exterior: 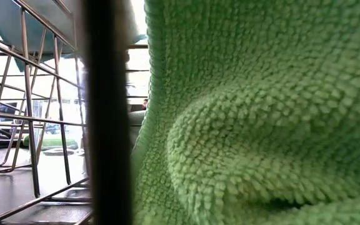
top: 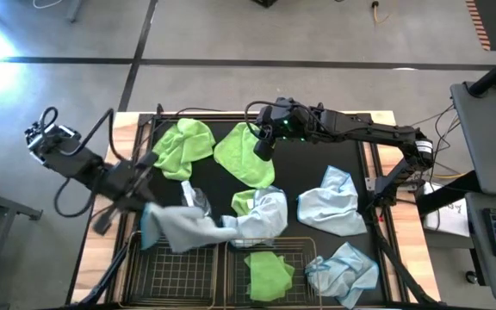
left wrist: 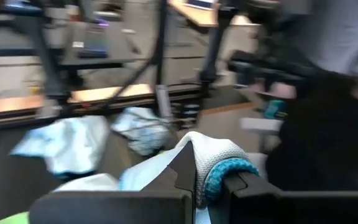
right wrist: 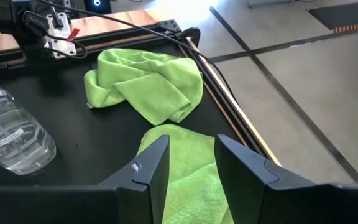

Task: Sort microfiber towel by color & place in baskets
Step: Put the white microfiber cloth into the left wire basket

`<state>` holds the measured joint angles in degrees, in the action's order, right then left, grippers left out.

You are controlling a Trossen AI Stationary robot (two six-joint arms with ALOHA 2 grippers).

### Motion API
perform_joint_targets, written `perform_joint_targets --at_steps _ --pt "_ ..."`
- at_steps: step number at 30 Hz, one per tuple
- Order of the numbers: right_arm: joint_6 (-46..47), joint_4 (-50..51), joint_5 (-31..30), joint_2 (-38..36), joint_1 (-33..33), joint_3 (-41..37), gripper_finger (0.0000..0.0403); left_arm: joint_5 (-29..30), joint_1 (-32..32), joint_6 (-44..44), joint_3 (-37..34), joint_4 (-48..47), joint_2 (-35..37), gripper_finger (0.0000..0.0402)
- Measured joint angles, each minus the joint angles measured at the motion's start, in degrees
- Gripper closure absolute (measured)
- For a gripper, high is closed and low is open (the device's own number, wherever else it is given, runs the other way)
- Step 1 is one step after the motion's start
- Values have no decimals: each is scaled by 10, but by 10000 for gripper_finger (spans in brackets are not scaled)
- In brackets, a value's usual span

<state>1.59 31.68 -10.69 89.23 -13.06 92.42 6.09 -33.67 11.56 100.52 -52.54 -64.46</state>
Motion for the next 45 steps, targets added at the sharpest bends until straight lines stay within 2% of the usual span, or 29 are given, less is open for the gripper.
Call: perform_joint_targets --at_steps 9,16,19,30,41,45 --pt "11 0 0 0 0 0 281 -12 -34 -11 21 8 -16 401" --pt "29 10 0 0 0 0 280 -15 -34 -27 83 14 -48 401" --pt "31 24 1 0 0 0 278 -45 -34 -23 111 -5 -61 401" --pt "75 109 2 0 0 0 282 -54 -54 136 149 -156 -98 401" --pt "77 135 4 0 0 0 282 -53 -87 267 79 -177 -137 401" --pt "74 135 4 0 1 0 286 -72 -95 300 57 -196 -157 402"
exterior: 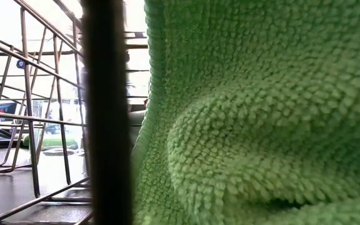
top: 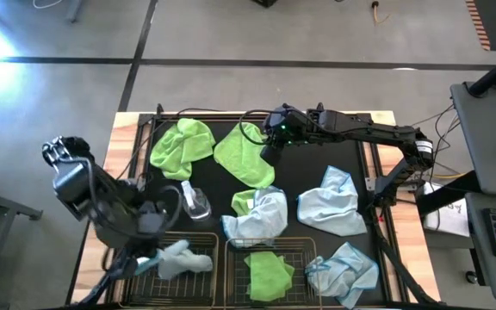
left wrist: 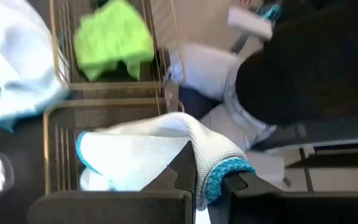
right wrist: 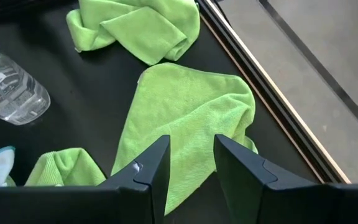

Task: Sort microfiber towel by color & place in baskets
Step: Put the white microfiber cloth into the left wire basket

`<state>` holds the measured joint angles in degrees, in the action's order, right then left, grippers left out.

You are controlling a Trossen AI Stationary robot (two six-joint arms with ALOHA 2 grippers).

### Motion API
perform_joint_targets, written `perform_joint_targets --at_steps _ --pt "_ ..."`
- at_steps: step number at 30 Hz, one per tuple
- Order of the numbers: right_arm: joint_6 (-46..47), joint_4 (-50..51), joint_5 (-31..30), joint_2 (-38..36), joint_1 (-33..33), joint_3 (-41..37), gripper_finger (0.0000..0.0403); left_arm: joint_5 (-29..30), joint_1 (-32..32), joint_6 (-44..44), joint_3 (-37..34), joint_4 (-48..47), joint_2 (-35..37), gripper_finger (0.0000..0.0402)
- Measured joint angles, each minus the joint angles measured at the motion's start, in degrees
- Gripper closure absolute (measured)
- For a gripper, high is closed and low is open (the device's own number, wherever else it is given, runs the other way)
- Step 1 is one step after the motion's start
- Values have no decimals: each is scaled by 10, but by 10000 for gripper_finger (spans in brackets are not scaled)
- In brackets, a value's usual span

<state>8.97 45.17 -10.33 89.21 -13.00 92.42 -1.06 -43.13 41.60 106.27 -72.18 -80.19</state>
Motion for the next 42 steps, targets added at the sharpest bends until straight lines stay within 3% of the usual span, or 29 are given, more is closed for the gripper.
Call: perform_joint_targets --at_steps 6,13,22,27,35,42 --pt "-11 0 0 0 0 0 284 -41 -2 1 -17 -4 -27 402" --pt "-11 3 0 0 0 0 285 -41 -2 14 3 -75 -49 402" --pt "-11 18 0 0 0 0 287 33 -2 14 9 -88 -36 402" --pt "-11 18 0 0 0 0 290 35 -2 24 9 -89 -36 402" --pt "-11 18 0 0 0 0 291 36 1 -114 9 -89 -38 402" --pt "-15 18 0 0 0 0 297 36 1 -126 9 -89 -48 402"
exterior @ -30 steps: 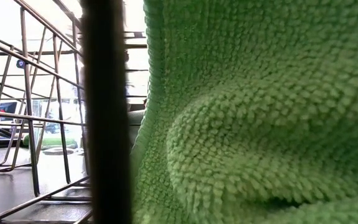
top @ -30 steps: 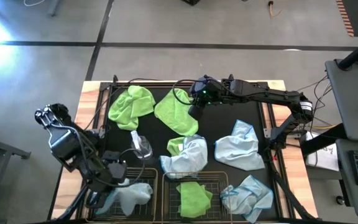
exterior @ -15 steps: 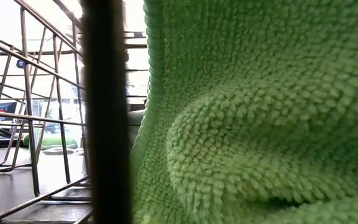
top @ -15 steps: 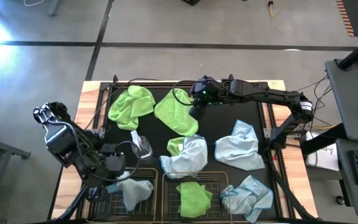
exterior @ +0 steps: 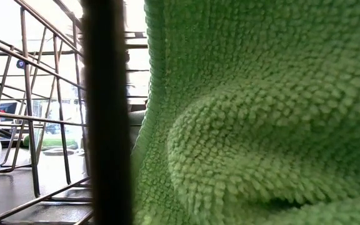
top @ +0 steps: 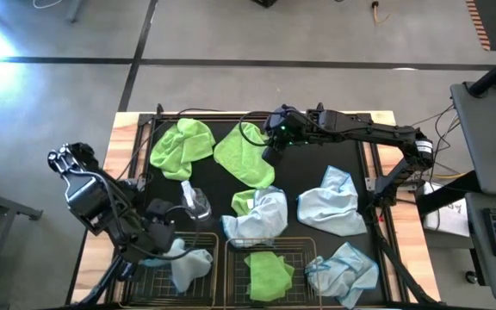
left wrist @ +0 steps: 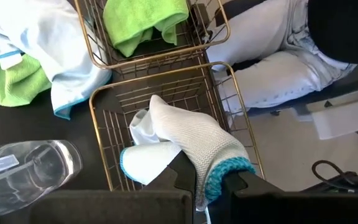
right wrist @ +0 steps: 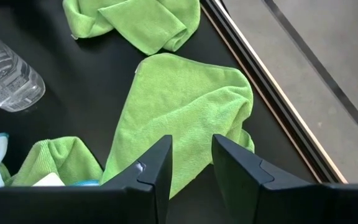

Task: Sort microfiber towel by color & place in baskets
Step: Put the white microfiber cloth into the left wire basket

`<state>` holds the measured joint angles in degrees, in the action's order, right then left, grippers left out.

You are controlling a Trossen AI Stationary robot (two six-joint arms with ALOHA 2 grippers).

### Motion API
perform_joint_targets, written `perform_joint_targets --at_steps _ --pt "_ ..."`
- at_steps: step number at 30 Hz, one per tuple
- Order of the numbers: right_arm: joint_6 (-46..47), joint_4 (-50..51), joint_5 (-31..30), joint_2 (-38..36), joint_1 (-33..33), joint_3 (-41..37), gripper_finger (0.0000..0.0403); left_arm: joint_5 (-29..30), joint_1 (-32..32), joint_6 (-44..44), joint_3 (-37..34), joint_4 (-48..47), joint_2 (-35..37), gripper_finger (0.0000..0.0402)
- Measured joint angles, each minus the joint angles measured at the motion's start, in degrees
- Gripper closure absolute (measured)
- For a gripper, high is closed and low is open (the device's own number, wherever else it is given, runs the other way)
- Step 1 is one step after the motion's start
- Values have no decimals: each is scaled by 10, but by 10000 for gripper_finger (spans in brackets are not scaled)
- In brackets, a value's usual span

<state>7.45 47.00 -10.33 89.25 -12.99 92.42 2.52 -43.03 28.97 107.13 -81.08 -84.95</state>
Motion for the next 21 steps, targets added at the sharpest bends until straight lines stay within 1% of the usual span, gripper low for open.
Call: perform_joint_targets --at_steps 2,6,11,15,19,21 --pt "0 1 0 0 0 0 300 0 0 -12 0 0 -4 402" --pt "0 9 0 0 0 0 303 0 6 -92 0 0 -8 402" --pt "0 10 0 0 0 0 300 20 6 -82 0 -1 -18 402" --pt "0 10 0 1 0 0 299 19 8 -29 0 -30 -22 402" --pt "0 10 0 1 0 0 303 9 12 80 0 -78 -20 401" --pt "0 10 0 1 0 0 305 2 12 128 0 -87 -17 399"
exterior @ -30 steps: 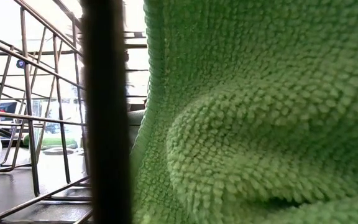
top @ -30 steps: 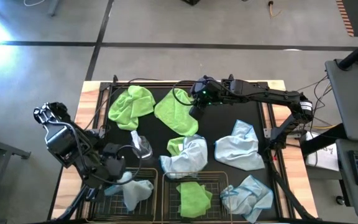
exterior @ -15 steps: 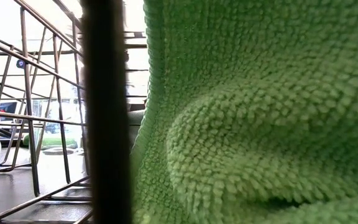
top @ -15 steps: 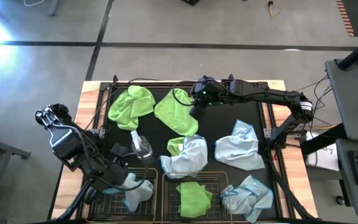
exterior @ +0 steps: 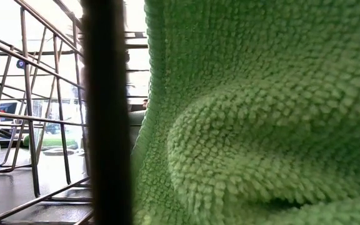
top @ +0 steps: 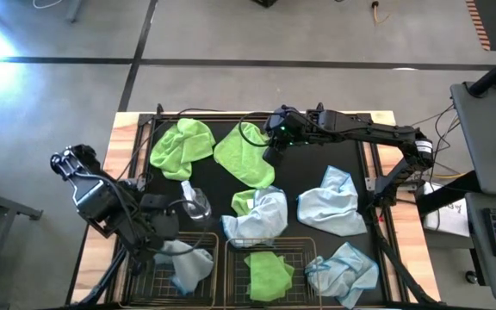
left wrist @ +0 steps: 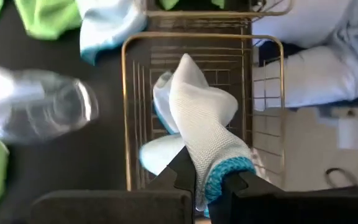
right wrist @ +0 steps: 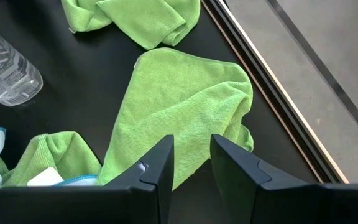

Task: Sort microfiber towel by color & place in baskets
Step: Put the white microfiber cloth into the left wire basket, then put the green microfiber cloth into the right wire basket

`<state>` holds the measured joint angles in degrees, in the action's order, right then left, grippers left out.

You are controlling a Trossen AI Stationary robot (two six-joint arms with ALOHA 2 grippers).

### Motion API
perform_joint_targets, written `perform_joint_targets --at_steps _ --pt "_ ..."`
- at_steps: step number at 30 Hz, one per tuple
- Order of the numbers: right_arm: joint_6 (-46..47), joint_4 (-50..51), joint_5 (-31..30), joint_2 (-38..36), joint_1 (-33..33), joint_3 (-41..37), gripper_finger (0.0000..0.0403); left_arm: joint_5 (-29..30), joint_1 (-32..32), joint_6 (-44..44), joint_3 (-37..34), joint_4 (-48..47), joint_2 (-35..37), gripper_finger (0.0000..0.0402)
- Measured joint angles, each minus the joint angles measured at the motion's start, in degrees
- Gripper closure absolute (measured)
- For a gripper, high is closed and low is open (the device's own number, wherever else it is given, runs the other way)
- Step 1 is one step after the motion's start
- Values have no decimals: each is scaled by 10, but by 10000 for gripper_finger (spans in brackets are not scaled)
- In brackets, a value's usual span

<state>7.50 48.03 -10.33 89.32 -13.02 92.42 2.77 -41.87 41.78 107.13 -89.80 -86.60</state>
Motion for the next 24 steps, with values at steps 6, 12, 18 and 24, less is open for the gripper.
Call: perform_joint_targets --at_steps 6,12,18,24 --pt "15 0 1 0 0 0 300 -37 0 58 1 2 2 370" --pt "19 3 2 0 0 0 296 -37 0 58 8 3 2 333" --pt "17 13 2 0 0 0 304 -37 0 53 9 3 1 314" --pt "16 12 2 0 0 0 310 -29 0 19 9 4 -10 313"
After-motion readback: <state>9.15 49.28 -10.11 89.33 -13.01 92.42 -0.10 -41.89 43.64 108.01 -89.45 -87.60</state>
